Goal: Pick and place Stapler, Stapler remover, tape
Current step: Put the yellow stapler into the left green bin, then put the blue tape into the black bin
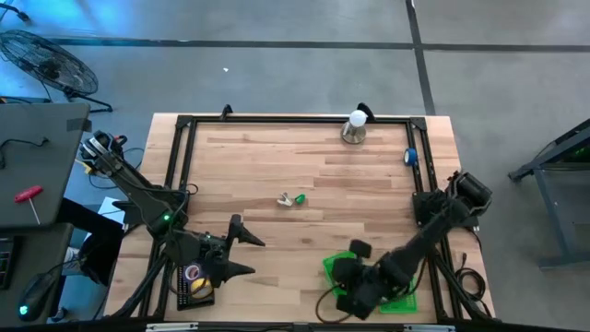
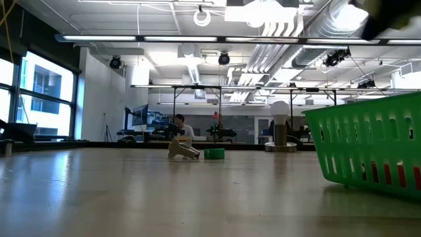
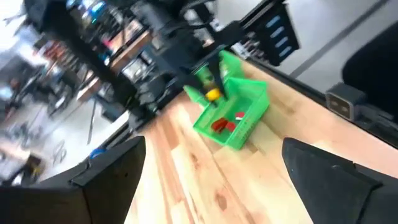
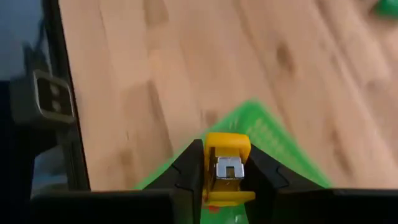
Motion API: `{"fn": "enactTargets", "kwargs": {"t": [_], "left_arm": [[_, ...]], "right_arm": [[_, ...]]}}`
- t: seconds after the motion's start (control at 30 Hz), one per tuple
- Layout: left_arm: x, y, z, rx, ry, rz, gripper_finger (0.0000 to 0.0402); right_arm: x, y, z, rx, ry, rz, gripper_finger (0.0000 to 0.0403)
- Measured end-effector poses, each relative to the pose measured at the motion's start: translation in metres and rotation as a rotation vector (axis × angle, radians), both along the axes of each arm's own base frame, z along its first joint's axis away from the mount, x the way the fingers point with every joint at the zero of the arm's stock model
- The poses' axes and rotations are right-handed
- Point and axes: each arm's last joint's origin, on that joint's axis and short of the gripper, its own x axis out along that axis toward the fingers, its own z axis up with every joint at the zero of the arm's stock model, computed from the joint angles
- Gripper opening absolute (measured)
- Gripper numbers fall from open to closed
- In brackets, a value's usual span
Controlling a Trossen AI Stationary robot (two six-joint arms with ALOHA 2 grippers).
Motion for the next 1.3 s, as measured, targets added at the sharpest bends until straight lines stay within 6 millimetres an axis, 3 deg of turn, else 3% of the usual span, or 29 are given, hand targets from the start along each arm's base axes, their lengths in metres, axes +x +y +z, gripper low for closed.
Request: {"fn": "enactTargets", "kwargs": {"t": [0.27,0.5,0.63,0.97,1.3], "left_arm": [[0.0,0.004,0.0,-0.006,-0.016,0.131,0.0369],[-0.001,0.008,-0.004,0.037,-0.002,0.226,0.0369],[-0.001,0.01,-0.004,0.065,-0.019,0.303,0.0369],[0.001,0.013,-0.004,0.022,-0.02,0.325,0.0369],[0.022,0.049,-0.013,-0.12,0.067,0.475,0.0369]], "right_arm": [[-0.006,0.015,-0.022,0.049,0.085,-0.037,0.0071],[0.0,0.012,-0.04,-0.02,0.118,-0.062,0.0216],[0.005,0.005,-0.041,-0.074,0.122,-0.044,0.0262],[0.024,-0.017,-0.04,-0.084,0.146,-0.04,0.0274],[0.035,-0.038,-0.04,0.043,0.26,-0.075,0.0275]]}}
